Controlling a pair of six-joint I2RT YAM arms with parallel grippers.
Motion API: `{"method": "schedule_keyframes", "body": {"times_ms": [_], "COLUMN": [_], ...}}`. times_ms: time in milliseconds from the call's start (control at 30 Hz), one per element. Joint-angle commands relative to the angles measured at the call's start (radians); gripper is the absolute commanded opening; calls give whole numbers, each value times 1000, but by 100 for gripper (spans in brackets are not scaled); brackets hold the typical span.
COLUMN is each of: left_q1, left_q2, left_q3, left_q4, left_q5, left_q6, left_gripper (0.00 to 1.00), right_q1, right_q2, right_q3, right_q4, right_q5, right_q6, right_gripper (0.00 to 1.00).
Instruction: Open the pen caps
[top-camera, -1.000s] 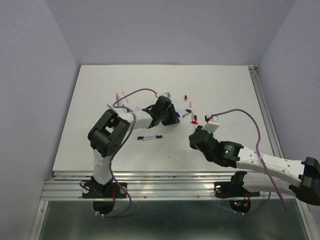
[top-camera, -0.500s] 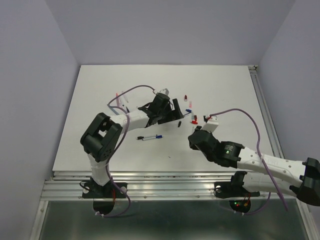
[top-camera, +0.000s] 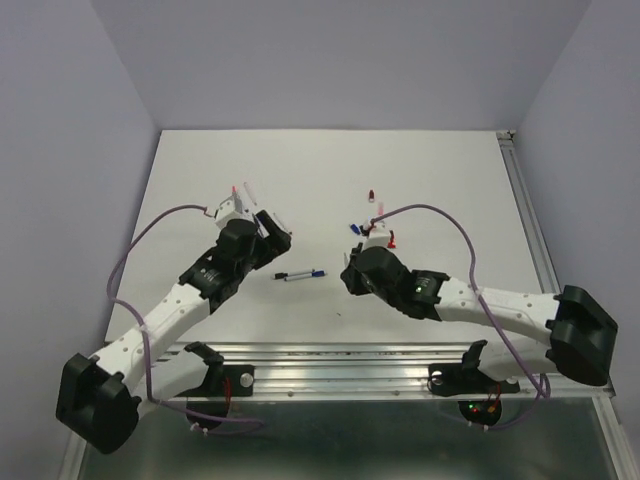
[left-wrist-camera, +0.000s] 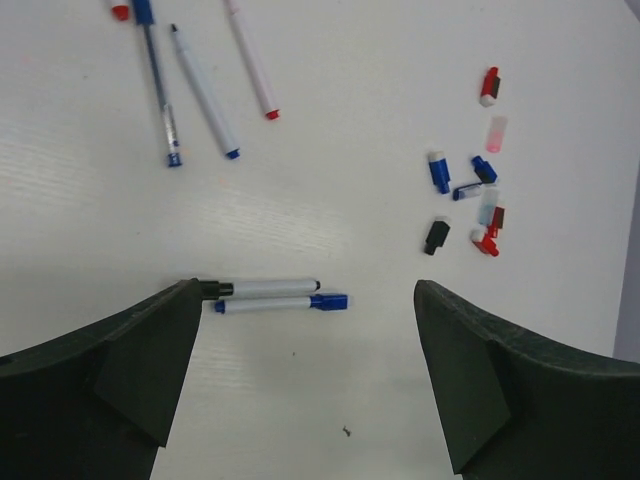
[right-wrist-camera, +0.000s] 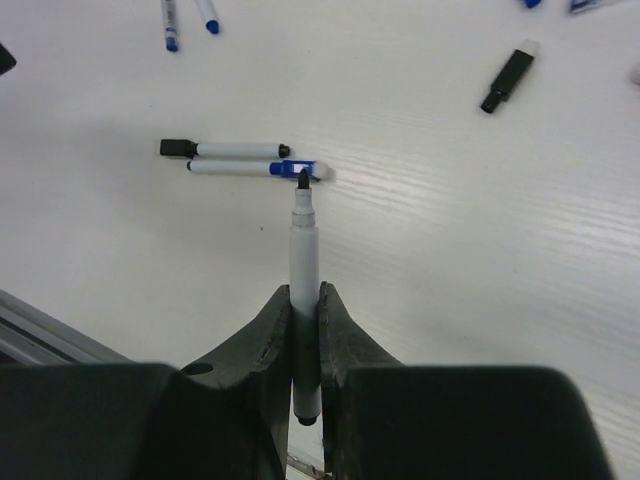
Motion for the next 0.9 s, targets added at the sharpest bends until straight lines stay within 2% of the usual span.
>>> {"method": "schedule_keyframes", "body": {"times_ms": [0,100,267,300,333,533,667,867], "left_q1": [2,4,5,5,5,5,5,7], "left_q2": [-163,-259,-355,-359,-360,-337,-333,-339], "left_q3": [-42,-46,-74,-76,-80,-74,-83,-82], "left_q4": [-196,-340,-368,-369,-363,-350,-334,-327], "left_q5": [-172,-261,-297,-297,-295,-280,-265,-261], "left_q6": [-79,-142,-148,-148,-144,-127,-116,-110], "left_gripper": [99,99,99,99,99,99,99,99], "right_q1": [-35,-106,-114,-114,-114,-118,-121,-121], "right_q2": [167,297,644,689,779,1044,1111,1154], "right_q3": [158,282,582,687,736,1100,1198,1213], "right_q4": [207,254,182,163,134,-63,-124,-90], "right_q5": [-162,-345,-488,-500,-509,-453,-411,-384], "right_q6": [-130,-195,-304,-312,-330,-440,-460,-451], "right_gripper": [9,9,10,10,10,13,16,25]}}
